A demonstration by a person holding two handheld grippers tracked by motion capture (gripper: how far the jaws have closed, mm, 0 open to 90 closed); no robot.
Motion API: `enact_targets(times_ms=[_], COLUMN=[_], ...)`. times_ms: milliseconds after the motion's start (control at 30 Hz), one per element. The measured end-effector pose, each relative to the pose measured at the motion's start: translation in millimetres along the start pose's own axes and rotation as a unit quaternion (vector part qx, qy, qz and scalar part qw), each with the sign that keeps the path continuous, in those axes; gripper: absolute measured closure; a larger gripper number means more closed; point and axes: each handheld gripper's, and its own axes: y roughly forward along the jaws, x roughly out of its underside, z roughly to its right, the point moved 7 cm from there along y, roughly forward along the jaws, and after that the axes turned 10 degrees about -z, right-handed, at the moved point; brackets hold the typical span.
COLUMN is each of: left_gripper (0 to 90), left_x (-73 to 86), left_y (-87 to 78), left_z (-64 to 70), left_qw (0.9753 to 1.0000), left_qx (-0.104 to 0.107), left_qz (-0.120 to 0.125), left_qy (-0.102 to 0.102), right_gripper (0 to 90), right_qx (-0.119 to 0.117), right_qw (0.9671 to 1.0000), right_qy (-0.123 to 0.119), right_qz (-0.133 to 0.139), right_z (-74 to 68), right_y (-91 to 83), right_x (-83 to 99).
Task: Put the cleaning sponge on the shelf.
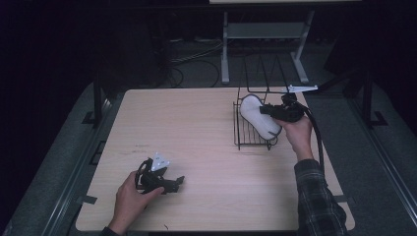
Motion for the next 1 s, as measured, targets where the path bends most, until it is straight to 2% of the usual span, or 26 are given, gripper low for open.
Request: enact_targets(times_ms=[433, 667, 1000], left_gripper=[12.4, 12.5, 12.4], left_x=[-0.1, 0.0, -0.1], left_y=[0.0, 0.0, 0.1], left_z=[0.0, 0.0, 0.0], left_qw=[1.0, 1.0, 1.0], left_qx=[0.0, 0.0, 0.0], left_qz=[0.0, 0.0, 0.0], left_qy=[0.0, 0.0, 0.0], right_gripper=[78.5, 76.2, 70.1], right_qx=[-0.008, -0.002, 0.021], right_qw=[0.9998, 0.9995, 0.9992], right_qy=[0.011, 0.019, 0.015], right_qz=[-0.018, -0.027, -0.032], right_z=[1.9, 7.4, 16.4], right_y=[23.6, 31.7, 38.1], right_x=[2.3, 6.0, 9.3])
